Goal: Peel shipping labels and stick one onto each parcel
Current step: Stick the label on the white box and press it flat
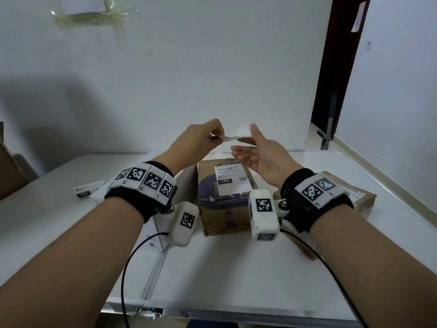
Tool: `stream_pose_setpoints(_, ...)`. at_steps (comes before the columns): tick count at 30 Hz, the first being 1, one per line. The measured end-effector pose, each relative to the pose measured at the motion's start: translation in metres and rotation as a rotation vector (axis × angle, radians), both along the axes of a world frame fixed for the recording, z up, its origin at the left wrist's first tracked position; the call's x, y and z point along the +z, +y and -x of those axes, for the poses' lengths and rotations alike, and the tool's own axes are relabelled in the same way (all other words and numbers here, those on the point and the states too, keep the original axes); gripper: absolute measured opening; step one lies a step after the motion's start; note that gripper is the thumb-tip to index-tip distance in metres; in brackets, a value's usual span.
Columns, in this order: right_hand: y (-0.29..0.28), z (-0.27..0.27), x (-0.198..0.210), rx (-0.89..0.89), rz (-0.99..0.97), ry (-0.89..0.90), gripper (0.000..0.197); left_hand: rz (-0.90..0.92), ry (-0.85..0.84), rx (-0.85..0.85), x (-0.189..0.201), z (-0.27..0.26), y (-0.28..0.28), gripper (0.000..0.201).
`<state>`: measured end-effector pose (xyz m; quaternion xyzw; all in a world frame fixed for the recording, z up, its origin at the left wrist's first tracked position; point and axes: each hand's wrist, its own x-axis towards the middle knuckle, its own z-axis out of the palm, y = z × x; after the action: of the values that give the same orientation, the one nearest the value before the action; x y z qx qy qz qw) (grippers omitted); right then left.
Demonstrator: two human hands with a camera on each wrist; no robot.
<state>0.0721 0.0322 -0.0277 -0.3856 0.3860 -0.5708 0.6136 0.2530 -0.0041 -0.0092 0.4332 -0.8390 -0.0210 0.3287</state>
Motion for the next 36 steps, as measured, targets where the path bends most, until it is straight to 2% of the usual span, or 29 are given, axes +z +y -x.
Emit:
stream_pose_setpoints(3,-0.003,-0.008,0.003,-0.011,0.029,0.052,0.059,-0.181,0.273,0.103,0.006,-0.008,0.004,0.010)
stream_pose_setpoints(6,-0.008,-0.019,0.006,0.040,0.025,0.109,0.062,-0.596,0.698,-0.059,0.009,-0.026,0.011,0.016)
stream_pose_setpoints(8,-0.010,-0.031,0.009,0.148,0.007,0.086,0.062,-0.735,0.810,-0.125,0.010,-0.039,0.017,0.026)
stream_pose_setpoints(10,-0.010,-0.043,0.015,0.213,0.005,0.033,0.054,-0.782,0.858,-0.149,0.010,-0.049,0.023,0.031)
stream_pose_setpoints(14,-0.015,-0.067,0.021,0.182,0.047,0.010,0.026,-0.818,0.905,-0.126,0.012,-0.072,0.032,0.029)
stream_pose_setpoints(17,-0.018,-0.091,0.021,0.176,0.087,0.074,0.016,-0.844,0.951,-0.118,0.014,-0.091,0.039,0.030)
stream_pose_setpoints(23,-0.026,-0.124,0.017,0.178,0.121,0.194,0.014,-0.946,1.028,-0.102,0.011,-0.113,0.054,0.031)
stream_pose_setpoints(26,-0.029,-0.131,0.013,0.070,0.232,0.338,0.014,-0.886,0.992,0.018,0.009,-0.121,0.054,0.008)
stream_pose_setpoints(27,-0.031,-0.132,0.012,0.013,0.287,0.418,0.015,-0.866,0.966,0.056,0.007,-0.124,0.054,0.007)
stream_pose_setpoints(29,-0.035,-0.135,0.009,-0.090,0.417,0.598,0.015,-0.831,0.888,0.122,0.003,-0.130,0.053,0.008)
stream_pose_setpoints(31,-0.038,-0.136,0.007,-0.145,0.519,0.723,0.015,-0.788,0.792,0.210,-0.002,-0.135,0.051,0.017)
stream_pose_setpoints(34,-0.043,-0.134,0.006,-0.127,0.543,0.751,0.016,-0.727,0.758,0.291,-0.007,-0.142,0.050,0.028)
stream_pose_setpoints(36,-0.046,-0.134,0.003,-0.108,0.526,0.746,0.017,-0.709,0.787,0.288,-0.010,-0.146,0.051,0.022)
